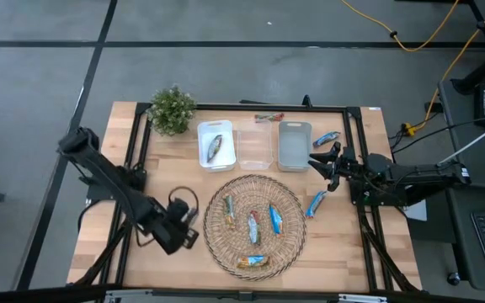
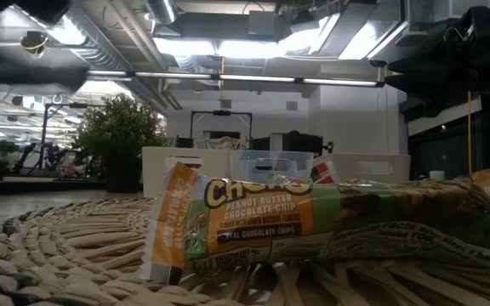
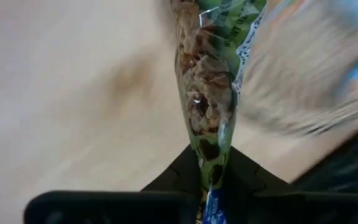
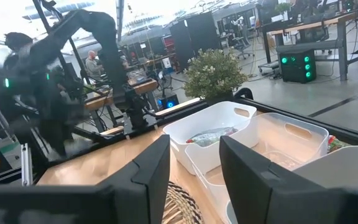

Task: Pick and place Granola Bars by type
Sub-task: Put the bottom left blue granola bar into the transparent bin

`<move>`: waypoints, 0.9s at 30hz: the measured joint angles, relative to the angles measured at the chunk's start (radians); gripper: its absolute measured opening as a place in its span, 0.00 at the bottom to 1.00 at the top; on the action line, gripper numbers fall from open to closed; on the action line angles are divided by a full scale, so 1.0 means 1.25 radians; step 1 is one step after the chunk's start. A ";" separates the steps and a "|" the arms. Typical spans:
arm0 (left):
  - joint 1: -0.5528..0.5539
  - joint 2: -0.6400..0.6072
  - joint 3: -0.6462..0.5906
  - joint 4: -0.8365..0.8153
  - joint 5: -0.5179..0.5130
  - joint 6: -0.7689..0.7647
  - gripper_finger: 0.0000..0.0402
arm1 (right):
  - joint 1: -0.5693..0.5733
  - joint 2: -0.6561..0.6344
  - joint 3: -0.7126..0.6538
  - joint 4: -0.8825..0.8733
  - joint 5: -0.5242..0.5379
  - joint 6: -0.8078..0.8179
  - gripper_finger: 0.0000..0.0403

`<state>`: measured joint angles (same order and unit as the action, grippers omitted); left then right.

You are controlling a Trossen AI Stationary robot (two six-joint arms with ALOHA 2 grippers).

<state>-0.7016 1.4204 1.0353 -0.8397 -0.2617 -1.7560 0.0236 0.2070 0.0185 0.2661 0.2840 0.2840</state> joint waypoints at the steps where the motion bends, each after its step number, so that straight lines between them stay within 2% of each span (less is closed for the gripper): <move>1: 0.009 -0.024 0.016 -0.012 -0.046 0.023 0.07 | 0.000 0.000 0.000 0.000 0.000 0.000 0.35; 6: 0.052 -0.148 0.119 -0.019 -0.304 0.245 0.04 | 0.000 0.000 0.000 0.000 0.000 0.000 0.35; 8: 0.075 -0.188 0.165 -0.019 -0.369 0.366 0.04 | 0.000 0.000 0.000 0.000 0.000 0.000 0.35; 10: 0.102 -0.222 0.213 -0.019 -0.400 0.471 0.06 | 0.000 0.000 0.000 -0.002 0.000 -0.004 0.35; 18: 0.208 -0.250 0.358 -0.019 -0.415 0.763 0.04 | 0.000 0.000 0.000 -0.013 0.001 -0.005 0.35; 24: 0.318 -0.245 0.387 -0.020 -0.352 0.823 0.05 | 0.000 0.000 0.000 -0.014 0.001 -0.003 0.35; 27: 0.419 -0.232 0.412 -0.008 -0.301 0.863 0.04 | 0.000 0.000 0.000 -0.014 0.001 -0.003 0.35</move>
<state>-0.1777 1.1308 1.5504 -0.8494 -0.6384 -0.6770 0.0238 0.2073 0.0181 0.2484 0.2855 0.2802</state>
